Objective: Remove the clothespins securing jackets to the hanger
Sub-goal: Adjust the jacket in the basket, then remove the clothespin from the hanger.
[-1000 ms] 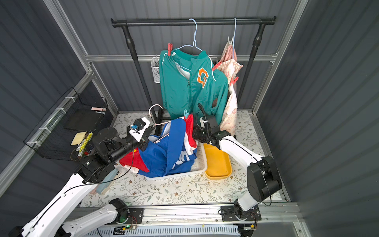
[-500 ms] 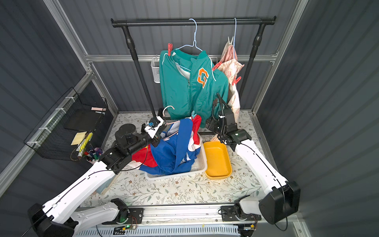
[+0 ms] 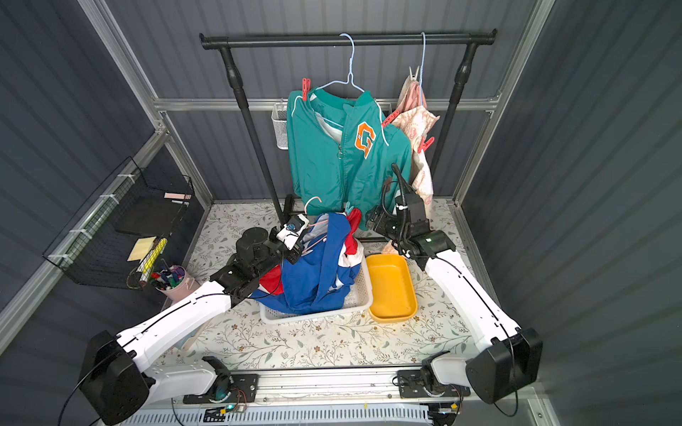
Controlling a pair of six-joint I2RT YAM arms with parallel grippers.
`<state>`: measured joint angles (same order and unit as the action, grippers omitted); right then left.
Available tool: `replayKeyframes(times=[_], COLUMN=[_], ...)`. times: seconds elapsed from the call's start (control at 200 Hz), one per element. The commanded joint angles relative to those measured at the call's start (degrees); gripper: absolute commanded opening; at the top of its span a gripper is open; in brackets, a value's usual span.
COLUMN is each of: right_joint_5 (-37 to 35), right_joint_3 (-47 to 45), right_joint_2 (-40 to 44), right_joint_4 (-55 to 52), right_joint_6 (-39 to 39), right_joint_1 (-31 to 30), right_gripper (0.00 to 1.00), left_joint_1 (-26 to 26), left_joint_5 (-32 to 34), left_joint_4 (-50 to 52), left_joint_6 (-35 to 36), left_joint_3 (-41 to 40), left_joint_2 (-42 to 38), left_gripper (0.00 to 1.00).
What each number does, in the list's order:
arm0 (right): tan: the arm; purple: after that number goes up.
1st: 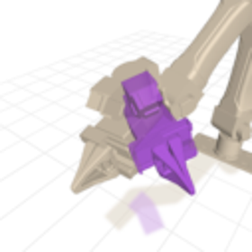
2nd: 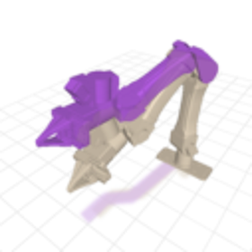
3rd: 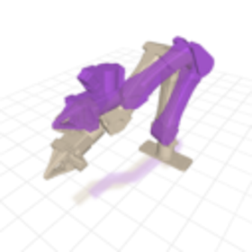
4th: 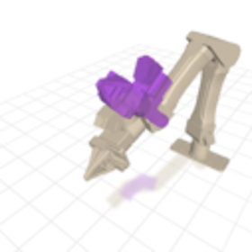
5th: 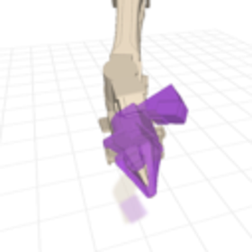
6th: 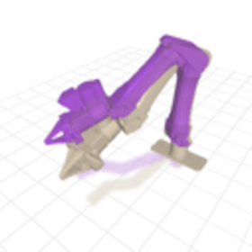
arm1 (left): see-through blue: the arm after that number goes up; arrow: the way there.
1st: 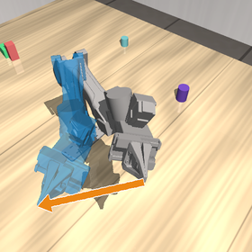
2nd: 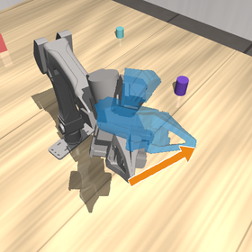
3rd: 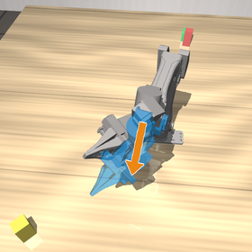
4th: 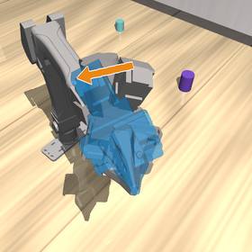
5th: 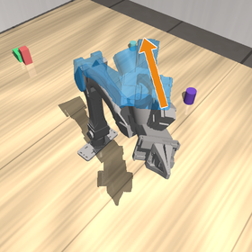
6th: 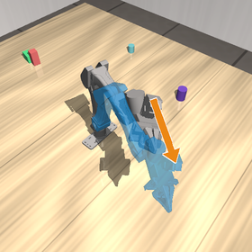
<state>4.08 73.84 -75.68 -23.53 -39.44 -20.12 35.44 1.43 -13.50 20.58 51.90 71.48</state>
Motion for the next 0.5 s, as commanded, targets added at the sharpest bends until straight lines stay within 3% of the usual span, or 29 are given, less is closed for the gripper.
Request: replayKeyframes(times=[0.0,0.495], right_joint_5=[3.3,9.3], right_joint_3=[1.7,4.8], right_joint_2=[-0.5,-6.3], right_joint_4=[1.3,2.2], right_joint_6=[-1.7,-5.8], right_joint_1=[0.3,1.7], right_gripper=[0.89,0.82], left_joint_1=[2.6,15.1], left_joint_5=[4.8,16.1], left_joint_4=[-3.1,-7.3], left_joint_6=[1.1,4.4], left_joint_3=[-1.5,-5.0], left_joint_2=[-1.9,-3.5], left_gripper=[0.00,0.00])
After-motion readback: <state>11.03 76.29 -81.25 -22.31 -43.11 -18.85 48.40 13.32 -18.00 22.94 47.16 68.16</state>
